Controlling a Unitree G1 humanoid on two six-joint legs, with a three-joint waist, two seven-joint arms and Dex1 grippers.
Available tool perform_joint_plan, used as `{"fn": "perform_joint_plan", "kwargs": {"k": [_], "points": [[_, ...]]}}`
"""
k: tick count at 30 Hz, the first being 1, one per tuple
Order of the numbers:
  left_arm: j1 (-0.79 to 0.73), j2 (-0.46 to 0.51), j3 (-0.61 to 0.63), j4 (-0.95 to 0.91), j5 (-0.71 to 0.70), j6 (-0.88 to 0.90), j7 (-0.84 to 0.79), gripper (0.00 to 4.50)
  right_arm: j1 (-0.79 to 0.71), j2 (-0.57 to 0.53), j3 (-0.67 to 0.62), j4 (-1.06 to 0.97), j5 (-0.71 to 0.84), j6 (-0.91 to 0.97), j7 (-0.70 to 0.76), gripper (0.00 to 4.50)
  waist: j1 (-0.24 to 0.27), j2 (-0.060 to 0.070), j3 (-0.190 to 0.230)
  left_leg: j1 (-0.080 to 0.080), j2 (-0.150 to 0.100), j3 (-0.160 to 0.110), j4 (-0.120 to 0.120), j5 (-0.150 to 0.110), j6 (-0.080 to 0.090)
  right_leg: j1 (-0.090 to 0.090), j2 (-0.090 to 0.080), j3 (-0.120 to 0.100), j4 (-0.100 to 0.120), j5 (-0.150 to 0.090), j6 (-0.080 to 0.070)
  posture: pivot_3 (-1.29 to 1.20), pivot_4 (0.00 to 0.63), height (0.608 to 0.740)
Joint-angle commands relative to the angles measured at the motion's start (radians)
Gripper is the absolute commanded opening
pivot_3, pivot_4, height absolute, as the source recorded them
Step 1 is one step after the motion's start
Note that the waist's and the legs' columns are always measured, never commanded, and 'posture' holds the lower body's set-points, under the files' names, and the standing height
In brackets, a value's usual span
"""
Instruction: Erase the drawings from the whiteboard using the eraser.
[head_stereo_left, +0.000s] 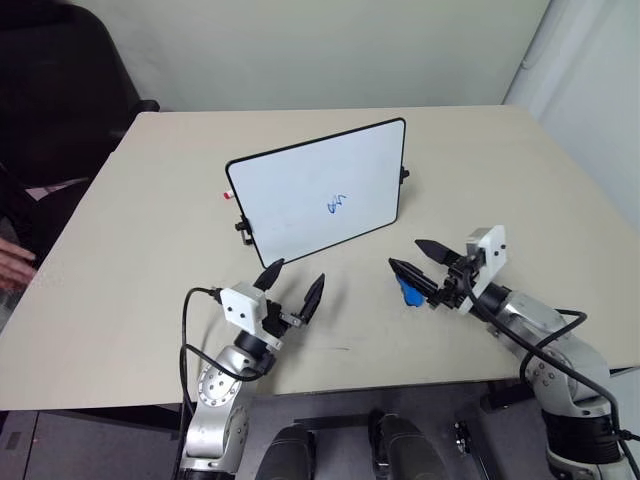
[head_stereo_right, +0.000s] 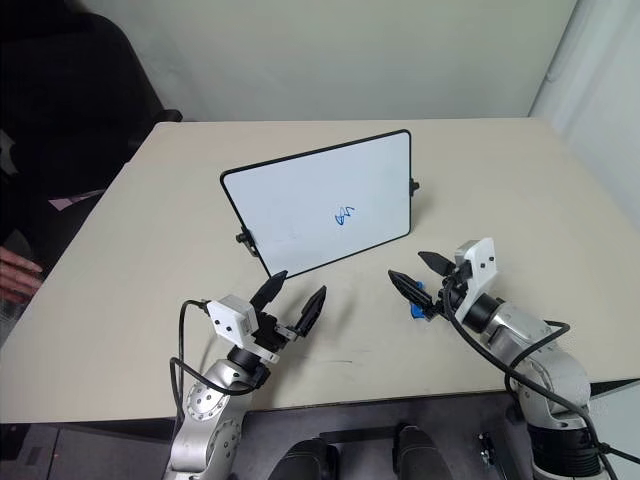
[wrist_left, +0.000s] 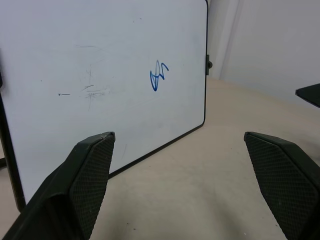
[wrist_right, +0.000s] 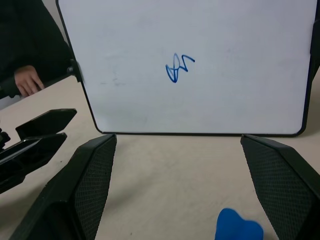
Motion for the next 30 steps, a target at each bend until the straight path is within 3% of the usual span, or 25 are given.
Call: {"fn": "perform_joint_plan", "kwargs": {"k": [1, 8, 14, 22, 30], "points": [[-0.011, 0.0, 0.002, -0.007, -0.015, -0.006, -0.015, 4.5, -0.001, -0.01, -0.016, -0.047, 0.01, -0.003, -0.015, 4.21, 0.0, 0.0, 0.0, 0.0, 0.0, 0.0, 0.0, 0.0, 0.0, 0.0, 0.0, 0.0, 0.0, 0.0, 0.0, 0.0, 0.15, 0.74], [-0.054, 0.025, 0.04, 0.056, -0.029, -0.021, -0.038, 4.5, -0.018, -0.016, -0.024, -0.052, 0.028, 0.061, -0.066, 4.21, 0.0, 0.0, 0.0, 0.001, 0.0, 0.0, 0.0, 0.0, 0.0, 0.001, 0.0, 0.0, 0.0, 0.0, 0.0, 0.0, 0.15, 0.74], [-0.08, 0.02, 0.048, 0.091, -0.034, -0.019, -0.052, 4.5, -0.096, -0.153, -0.011, 0.009, 0.029, 0.35, -0.127, 4.21, 0.001, 0.0, 0.0, 0.0, -0.001, 0.0, 0.0, -0.001, 0.001, 0.001, -0.001, 0.0, -0.001, -0.001, 0.001, 0.0, 0.15, 0.74], [-0.109, 0.01, 0.052, 0.126, -0.033, -0.029, -0.066, 4.5, -0.284, -0.181, 0.007, 0.168, 0.032, 0.675, -0.174, 4.21, 0.001, 0.0, 0.0, 0.001, 0.0, 0.0, 0.0, 0.0, 0.0, 0.0, 0.0, 0.0, 0.0, -0.001, 0.001, 0.0, 0.15, 0.74], [-0.093, -0.006, 0.045, 0.11, -0.033, -0.03, -0.062, 4.5, -0.351, -0.174, 0.054, 0.157, 0.007, 0.762, -0.188, 4.21, 0.002, 0.0, 0.0, 0.0, 0.0, 0.0, 0.0, -0.001, 0.002, 0.0, 0.0, 0.0, 0.0, -0.002, 0.003, 0.0, 0.15, 0.74]]}}
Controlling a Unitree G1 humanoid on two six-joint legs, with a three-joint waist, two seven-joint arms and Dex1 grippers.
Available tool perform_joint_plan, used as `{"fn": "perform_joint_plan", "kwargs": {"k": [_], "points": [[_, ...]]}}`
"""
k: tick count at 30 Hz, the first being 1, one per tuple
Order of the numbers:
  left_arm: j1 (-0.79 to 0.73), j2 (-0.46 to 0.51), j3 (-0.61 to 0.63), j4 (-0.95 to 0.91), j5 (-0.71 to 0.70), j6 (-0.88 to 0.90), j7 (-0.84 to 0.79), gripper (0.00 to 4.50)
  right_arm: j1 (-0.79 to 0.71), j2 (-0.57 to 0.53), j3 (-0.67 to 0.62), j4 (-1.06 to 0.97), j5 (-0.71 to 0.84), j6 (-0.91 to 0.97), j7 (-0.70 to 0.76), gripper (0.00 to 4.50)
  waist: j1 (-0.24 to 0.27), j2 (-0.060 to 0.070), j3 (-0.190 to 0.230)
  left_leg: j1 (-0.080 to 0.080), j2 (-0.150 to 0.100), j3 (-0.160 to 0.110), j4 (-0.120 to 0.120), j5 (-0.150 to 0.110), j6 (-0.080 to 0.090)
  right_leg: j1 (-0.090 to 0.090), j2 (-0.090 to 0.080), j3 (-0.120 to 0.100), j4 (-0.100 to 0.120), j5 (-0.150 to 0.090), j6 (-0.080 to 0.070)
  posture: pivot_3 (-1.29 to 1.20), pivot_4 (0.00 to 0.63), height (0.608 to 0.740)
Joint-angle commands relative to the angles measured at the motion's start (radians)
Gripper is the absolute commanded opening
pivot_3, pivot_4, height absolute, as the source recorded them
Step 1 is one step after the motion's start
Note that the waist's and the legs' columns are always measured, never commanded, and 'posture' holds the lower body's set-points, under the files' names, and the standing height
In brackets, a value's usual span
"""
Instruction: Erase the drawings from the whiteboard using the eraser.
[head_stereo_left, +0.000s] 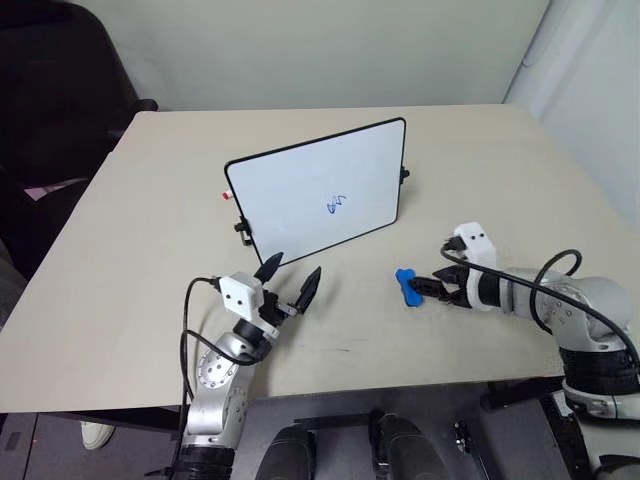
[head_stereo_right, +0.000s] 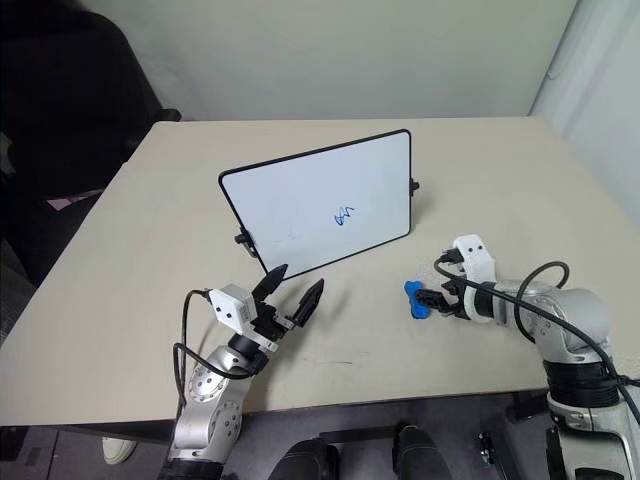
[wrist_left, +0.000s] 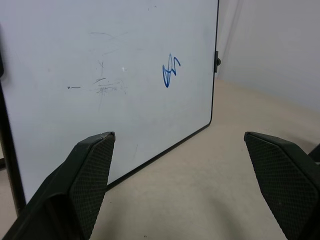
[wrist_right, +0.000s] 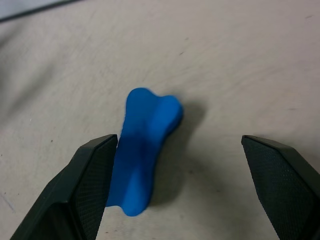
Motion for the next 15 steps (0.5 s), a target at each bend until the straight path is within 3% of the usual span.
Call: {"fn": "perform_joint_plan", "kwargs": {"k": [1, 15], "points": [[0.013, -0.008, -0.004, -0.033, 0.0, -0.018, 0.001, 4.5, -0.019, -0.011, 0.009, -0.035, -0.017, 0.018, -0.011, 4.21, 0.001, 0.0, 0.0, 0.0, 0.0, 0.0, 0.0, 0.0, 0.0, 0.0, 0.0, 0.0, 0.0, 0.0, 0.0, 0.0, 0.15, 0.74], [0.049, -0.019, -0.014, -0.07, 0.003, -0.02, 0.008, 4.5, 0.02, -0.034, 0.131, -0.07, -0.106, -0.051, -0.012, 4.21, 0.002, 0.0, 0.0, 0.0, 0.0, 0.0, 0.001, -0.001, 0.001, 0.001, 0.0, 0.0, 0.0, 0.0, 0.0, 0.0, 0.15, 0.74]]}}
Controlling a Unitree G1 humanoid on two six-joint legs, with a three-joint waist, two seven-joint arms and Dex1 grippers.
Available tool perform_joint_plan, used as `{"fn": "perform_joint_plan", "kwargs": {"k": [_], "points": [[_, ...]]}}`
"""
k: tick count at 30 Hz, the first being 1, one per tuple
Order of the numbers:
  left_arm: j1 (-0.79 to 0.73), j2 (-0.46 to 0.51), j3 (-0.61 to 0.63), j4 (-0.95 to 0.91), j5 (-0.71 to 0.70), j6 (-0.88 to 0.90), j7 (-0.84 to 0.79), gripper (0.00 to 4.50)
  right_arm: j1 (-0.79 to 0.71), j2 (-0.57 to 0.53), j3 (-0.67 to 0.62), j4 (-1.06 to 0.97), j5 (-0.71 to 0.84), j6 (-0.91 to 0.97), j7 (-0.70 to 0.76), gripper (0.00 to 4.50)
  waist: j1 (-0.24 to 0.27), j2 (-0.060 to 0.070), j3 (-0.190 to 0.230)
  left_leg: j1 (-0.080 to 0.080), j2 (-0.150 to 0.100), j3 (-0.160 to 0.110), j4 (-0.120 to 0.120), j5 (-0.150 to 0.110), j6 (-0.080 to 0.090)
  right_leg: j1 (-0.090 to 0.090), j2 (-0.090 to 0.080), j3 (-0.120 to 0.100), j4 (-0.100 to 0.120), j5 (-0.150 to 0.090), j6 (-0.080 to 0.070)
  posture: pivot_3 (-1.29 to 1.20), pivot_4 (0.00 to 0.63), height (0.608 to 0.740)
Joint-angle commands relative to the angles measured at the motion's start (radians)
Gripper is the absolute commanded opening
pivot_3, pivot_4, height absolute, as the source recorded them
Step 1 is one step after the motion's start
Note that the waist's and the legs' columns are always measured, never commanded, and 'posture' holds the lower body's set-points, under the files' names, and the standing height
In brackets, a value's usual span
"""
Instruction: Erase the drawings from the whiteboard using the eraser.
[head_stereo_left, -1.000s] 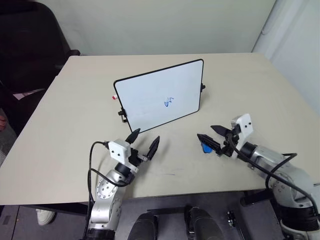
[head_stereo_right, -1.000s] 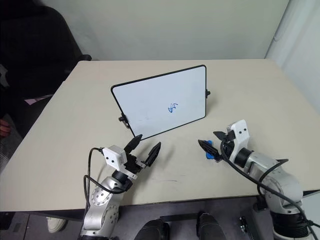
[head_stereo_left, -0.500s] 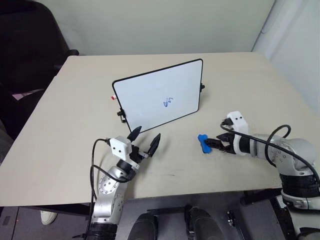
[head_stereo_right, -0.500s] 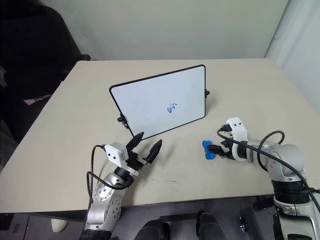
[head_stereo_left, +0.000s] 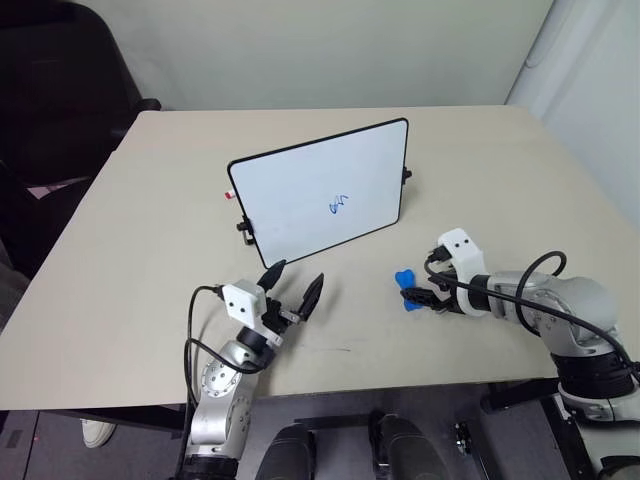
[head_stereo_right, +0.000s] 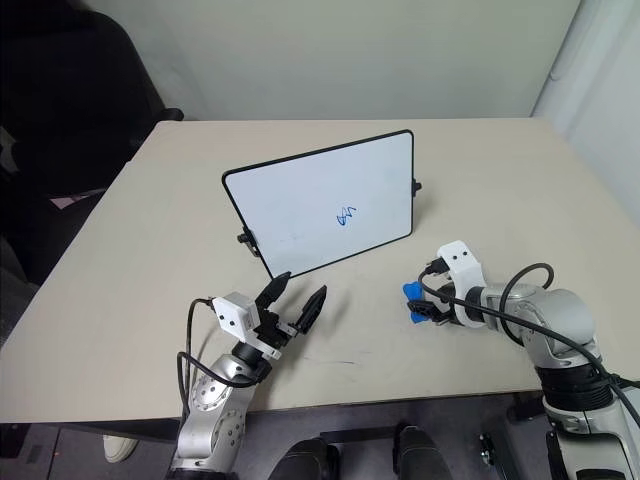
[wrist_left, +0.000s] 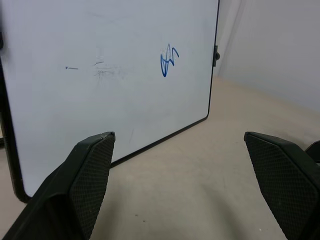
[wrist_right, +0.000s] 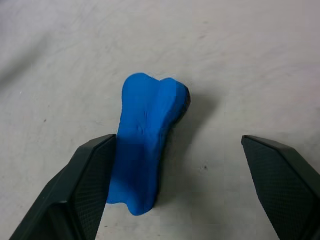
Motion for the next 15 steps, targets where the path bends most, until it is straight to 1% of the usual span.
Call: {"fn": "perform_joint_plan", "kwargs": {"k": [1, 6, 12, 15], "points": [[0.007, 0.0, 0.0, -0.05, 0.001, -0.019, 0.003, 4.5, 0.008, -0.011, 0.026, -0.01, -0.041, -0.015, -0.01, 4.21, 0.0, 0.0, 0.0, 0.0, 0.0, 0.0, 0.0, 0.0, 0.0, 0.0, 0.0, 0.0, 0.0, 0.0, 0.0, 0.0, 0.15, 0.74], [0.005, 0.001, 0.003, -0.047, -0.001, -0.017, 0.001, 4.5, -0.002, -0.006, -0.002, -0.031, -0.031, 0.004, -0.008, 4.21, 0.0, 0.0, 0.0, 0.0, 0.0, 0.0, 0.0, 0.0, 0.0, 0.001, 0.0, 0.0, 0.0, 0.0, 0.0, 0.0, 0.15, 0.74], [0.0, -0.003, 0.0, -0.037, -0.001, -0.018, -0.002, 4.5, -0.002, -0.006, -0.002, -0.072, -0.027, 0.019, -0.004, 4.21, 0.001, 0.0, 0.0, 0.0, 0.0, 0.0, 0.0, 0.0, 0.0, 0.0, 0.0, 0.0, 0.0, 0.0, 0.0, 0.0, 0.15, 0.74], [0.002, -0.006, -0.002, -0.036, 0.001, -0.02, -0.001, 4.5, -0.004, 0.003, -0.001, -0.081, -0.028, 0.028, -0.008, 3.64, 0.001, 0.0, 0.0, 0.0, 0.0, 0.0, 0.0, 0.0, 0.0, 0.0, 0.0, 0.0, 0.0, 0.0, 0.0, 0.0, 0.15, 0.74]]}}
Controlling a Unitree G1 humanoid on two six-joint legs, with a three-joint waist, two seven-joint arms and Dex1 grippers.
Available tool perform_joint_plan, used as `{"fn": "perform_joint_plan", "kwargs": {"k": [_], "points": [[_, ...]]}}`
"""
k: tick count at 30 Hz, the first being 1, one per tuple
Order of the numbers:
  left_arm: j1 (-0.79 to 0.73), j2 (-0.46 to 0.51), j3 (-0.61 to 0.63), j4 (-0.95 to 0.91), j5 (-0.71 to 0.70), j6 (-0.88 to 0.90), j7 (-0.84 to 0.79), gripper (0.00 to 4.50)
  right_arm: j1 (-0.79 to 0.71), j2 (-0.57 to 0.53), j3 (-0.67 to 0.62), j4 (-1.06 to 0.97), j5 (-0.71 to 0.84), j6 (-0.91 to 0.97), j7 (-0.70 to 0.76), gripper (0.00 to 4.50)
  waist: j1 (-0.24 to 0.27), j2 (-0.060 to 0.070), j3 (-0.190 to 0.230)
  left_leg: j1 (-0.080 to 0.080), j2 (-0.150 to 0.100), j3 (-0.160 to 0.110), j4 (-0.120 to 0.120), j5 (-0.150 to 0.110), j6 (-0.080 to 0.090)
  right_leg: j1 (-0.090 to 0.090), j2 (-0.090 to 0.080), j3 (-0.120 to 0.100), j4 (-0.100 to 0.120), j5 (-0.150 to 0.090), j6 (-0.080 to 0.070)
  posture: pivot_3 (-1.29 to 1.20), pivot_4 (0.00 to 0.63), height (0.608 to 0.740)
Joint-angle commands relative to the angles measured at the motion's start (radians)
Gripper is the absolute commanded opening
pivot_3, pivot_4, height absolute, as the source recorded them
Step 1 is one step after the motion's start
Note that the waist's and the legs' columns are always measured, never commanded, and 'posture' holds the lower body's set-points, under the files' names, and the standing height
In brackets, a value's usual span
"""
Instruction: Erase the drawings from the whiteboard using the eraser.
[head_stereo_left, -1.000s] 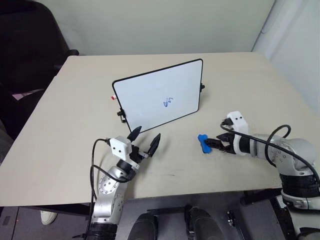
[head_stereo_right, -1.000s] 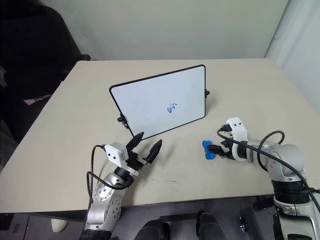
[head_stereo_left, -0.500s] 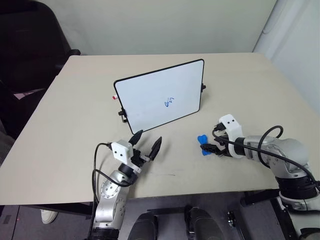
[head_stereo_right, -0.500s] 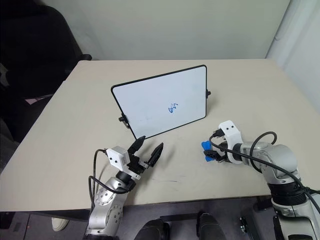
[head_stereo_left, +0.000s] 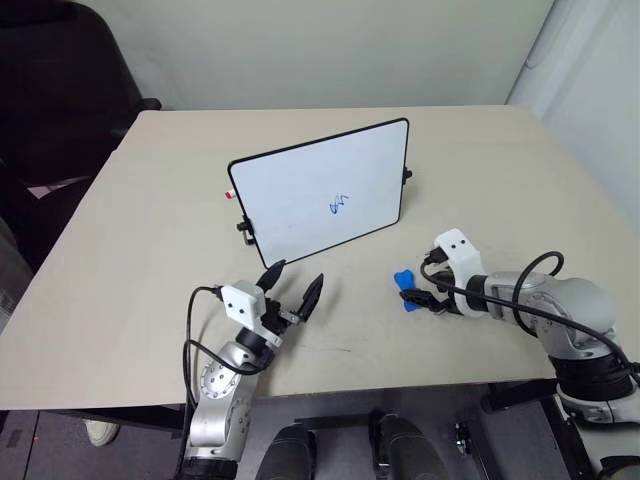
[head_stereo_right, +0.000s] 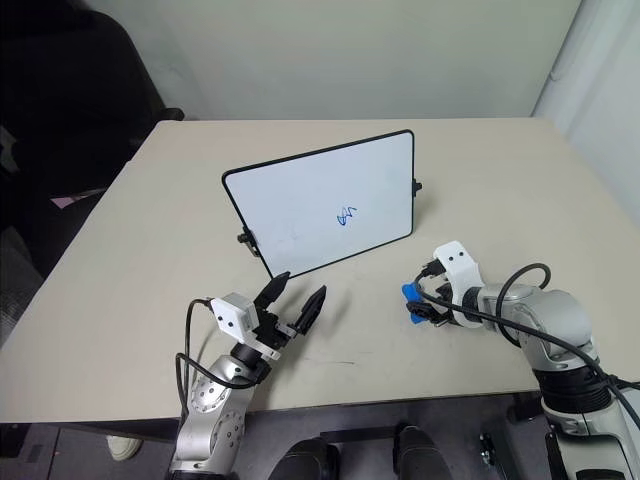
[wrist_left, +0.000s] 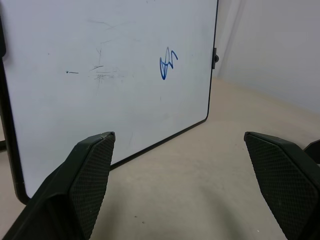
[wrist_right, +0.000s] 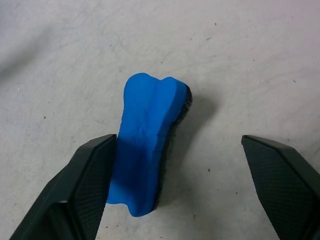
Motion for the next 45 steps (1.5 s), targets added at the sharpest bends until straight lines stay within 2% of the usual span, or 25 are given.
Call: {"fn": "perform_joint_plan", "kwargs": {"k": [1, 14, 17, 24, 27, 31, 33, 42, 45], "points": [[-0.006, -0.005, -0.002, -0.024, 0.002, -0.021, 0.001, 4.5, -0.005, 0.004, -0.013, -0.046, -0.006, 0.014, -0.009, 3.35, 0.0, 0.0, 0.0, 0.0, 0.0, 0.0, 0.0, 0.0, 0.0, 0.0, 0.0, 0.0, 0.0, 0.0, 0.0, 0.0, 0.15, 0.74], [-0.007, -0.019, -0.012, -0.013, 0.01, -0.025, 0.001, 4.5, -0.018, 0.011, 0.004, -0.083, 0.003, 0.056, 0.007, 3.35, 0.0, 0.0, 0.0, 0.0, 0.0, 0.0, 0.0, 0.0, 0.0, 0.0, 0.0, 0.0, 0.0, 0.0, 0.0, 0.0, 0.15, 0.74], [-0.009, -0.018, -0.012, -0.011, 0.009, -0.024, 0.001, 4.5, -0.018, 0.008, 0.01, -0.087, 0.0, 0.051, 0.008, 2.44, 0.0, 0.0, 0.0, 0.0, 0.0, 0.0, 0.0, 0.0, 0.0, 0.0, 0.0, 0.0, 0.0, 0.0, 0.0, 0.0, 0.15, 0.74], [-0.005, -0.016, -0.008, -0.015, 0.007, -0.023, 0.003, 4.5, -0.02, -0.001, 0.006, -0.105, 0.006, 0.048, 0.018, 2.44, 0.0, 0.0, 0.0, 0.0, 0.0, 0.0, 0.0, 0.0, 0.0, 0.0, 0.0, 0.0, 0.0, 0.0, 0.0, 0.0, 0.15, 0.74], [-0.006, -0.015, -0.008, -0.015, 0.005, -0.021, 0.0, 4.5, -0.019, -0.003, 0.008, -0.11, 0.004, 0.046, 0.019, 1.84, 0.0, 0.0, 0.0, 0.0, 0.0, 0.0, 0.0, 0.0, 0.0, 0.0, 0.0, 0.0, 0.0, 0.0, 0.0, 0.0, 0.15, 0.74], [-0.006, -0.014, -0.009, -0.015, 0.004, -0.02, -0.001, 4.5, -0.017, -0.003, 0.007, -0.117, 0.005, 0.047, 0.022, 0.49, 0.0, 0.0, 0.0, 0.0, 0.0, 0.0, 0.0, 0.0, 0.0, 0.0, 0.0, 0.0, 0.0, 0.0, 0.0, 0.0, 0.15, 0.74], [-0.005, -0.014, -0.008, -0.017, 0.003, -0.02, -0.002, 4.5, -0.016, -0.004, 0.006, -0.123, 0.009, 0.046, 0.026, 0.03, 0.0, 0.0, 0.0, 0.0, 0.0, 0.0, 0.0, 0.0, 0.0, 0.0, 0.0, 0.0, 0.0, 0.0, 0.0, 0.0, 0.15, 0.74], [0.003, -0.012, -0.004, -0.027, 0.005, -0.021, 0.004, 4.5, -0.023, -0.006, 0.013, -0.114, 0.004, 0.033, 0.036, 0.03, 0.0, 0.0, 0.0, 0.0, 0.0, 0.0, 0.0, 0.0, 0.0, 0.0, 0.0, 0.0, 0.0, 0.0, 0.0, 0.0, 0.15, 0.74], [0.005, -0.012, -0.002, -0.03, 0.002, -0.019, 0.004, 4.5, -0.036, 0.003, -0.024, -0.122, 0.016, -0.003, 0.05, 0.03, 0.0, 0.0, 0.0, 0.0, 0.0, 0.0, 0.0, 0.0, 0.0, 0.0, 0.0, 0.0, 0.0, 0.0, 0.0, 0.0, 0.15, 0.74]]}}
